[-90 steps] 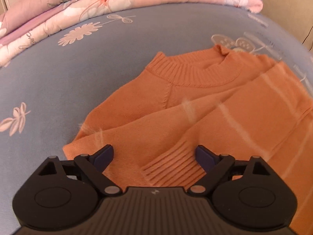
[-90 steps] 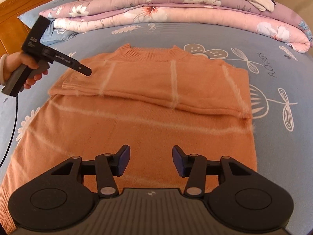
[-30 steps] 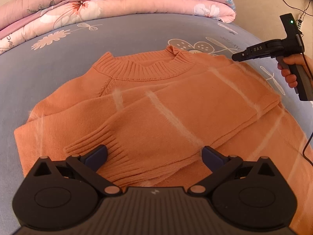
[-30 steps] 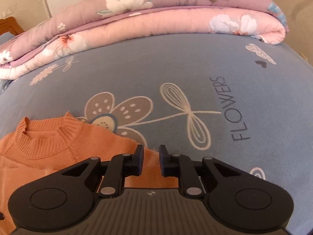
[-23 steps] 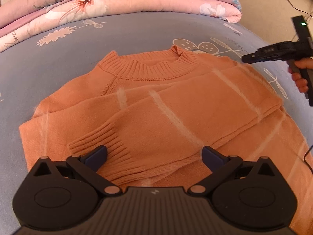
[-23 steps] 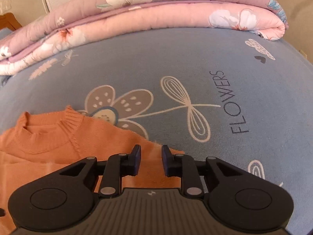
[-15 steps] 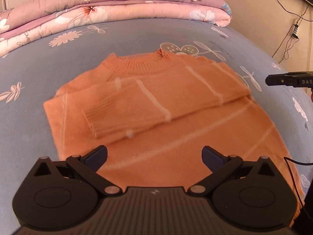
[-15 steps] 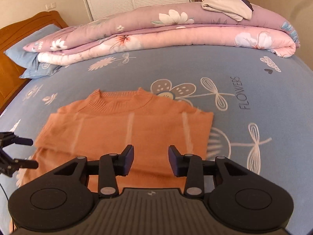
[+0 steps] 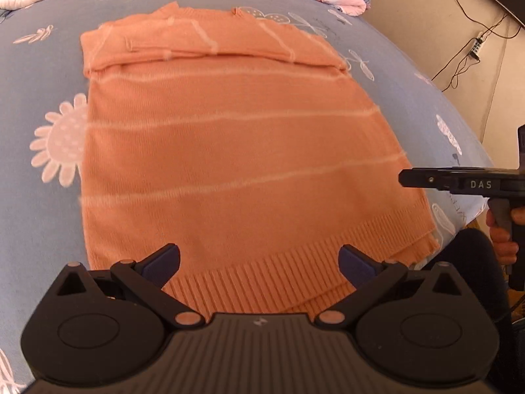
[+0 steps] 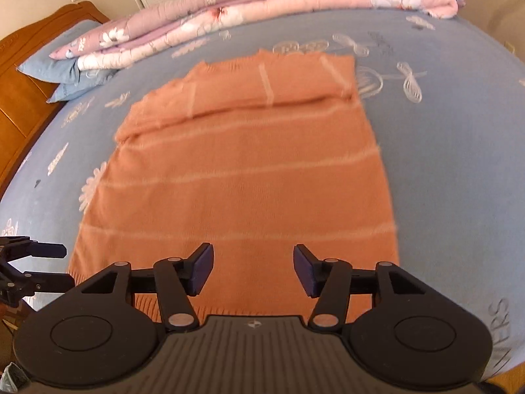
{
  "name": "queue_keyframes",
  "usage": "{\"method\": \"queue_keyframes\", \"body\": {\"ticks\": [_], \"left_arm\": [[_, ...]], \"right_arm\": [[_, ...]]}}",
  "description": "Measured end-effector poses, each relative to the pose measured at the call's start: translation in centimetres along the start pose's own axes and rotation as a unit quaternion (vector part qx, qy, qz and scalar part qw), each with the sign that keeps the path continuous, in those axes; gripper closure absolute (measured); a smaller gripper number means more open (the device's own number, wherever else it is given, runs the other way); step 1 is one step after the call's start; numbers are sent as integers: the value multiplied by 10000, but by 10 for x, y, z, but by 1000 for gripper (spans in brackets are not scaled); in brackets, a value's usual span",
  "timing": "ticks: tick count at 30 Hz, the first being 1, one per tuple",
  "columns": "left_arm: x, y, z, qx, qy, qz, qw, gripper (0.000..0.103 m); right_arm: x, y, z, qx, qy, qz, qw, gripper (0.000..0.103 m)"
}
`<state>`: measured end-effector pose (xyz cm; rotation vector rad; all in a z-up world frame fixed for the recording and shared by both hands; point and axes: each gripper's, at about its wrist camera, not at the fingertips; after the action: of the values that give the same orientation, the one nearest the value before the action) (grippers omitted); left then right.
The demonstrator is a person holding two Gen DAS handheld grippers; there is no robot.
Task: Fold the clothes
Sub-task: 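Position both open grippers above the ribbed hem of the sweater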
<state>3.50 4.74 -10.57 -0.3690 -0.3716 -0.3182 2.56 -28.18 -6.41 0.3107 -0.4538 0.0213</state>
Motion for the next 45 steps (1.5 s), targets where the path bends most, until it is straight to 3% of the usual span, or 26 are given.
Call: {"method": "queue_keyframes", "body": {"ticks": [4, 6, 10, 14, 19, 25, 27, 31, 33, 35, 39, 40, 42, 45], "left_arm": [[-21, 16, -23, -83, 353, 585, 9976, 1], [-32, 17, -20, -89, 191, 553, 9983, 1], [-35, 13, -10, -69, 247, 588, 9979, 1], [-32, 9, 9, -73, -216, 339, 9992, 1], [-5, 16, 10, -50, -617, 226, 9978, 1], [70, 56, 4, 133, -1173, 673, 9907, 1], [88, 73, -6, 77, -1183, 910, 9888, 1], [108, 81, -26, 171, -1237, 865, 9884, 1], [112, 89, -39, 300, -946, 1082, 9892, 1], [110, 98, -52, 737, -518, 1387, 9862, 2], [99, 80, -46, 943, -499, 933, 9899, 1], [95, 73, -39, 884, -587, 917, 9901, 1], [80, 57, -24, 346, -779, 933, 9920, 1], [53, 27, -19, -192, -834, 694, 9939, 1]], "right_arm": [[-26, 14, -30, -213, 212, -57, 9995, 44], [-36, 18, -34, -311, 127, -10, 9994, 42], [-39, 22, -31, -375, 166, -70, 9991, 41], [-39, 19, -13, -215, -56, -304, 9993, 41], [-44, 18, -8, -296, -186, -383, 9987, 39], [-57, 22, -20, -257, -32, -466, 9986, 38], [-61, 21, -23, -220, -42, -531, 9983, 35], [-60, 20, -24, -88, -64, -586, 9982, 29], [-58, 20, -25, -61, -41, -537, 9985, 28], [-57, 18, -26, -26, -41, -499, 9987, 28], [-57, 15, -26, 80, -114, -591, 9982, 27], [-58, 14, -25, 87, -117, -608, 9980, 27], [-57, 17, -21, 35, -160, -616, 9980, 28], [-55, 26, -9, -29, -540, -412, 9977, 28]]}}
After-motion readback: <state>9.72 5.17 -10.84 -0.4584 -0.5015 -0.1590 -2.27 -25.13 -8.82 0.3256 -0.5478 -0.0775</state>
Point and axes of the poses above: each gripper's, at about its wrist camera, not at the fingertips, and z roughly against the way its jaws point, y to its left, x to its top, and after that the axes turned 6 degrees about y, right-handed
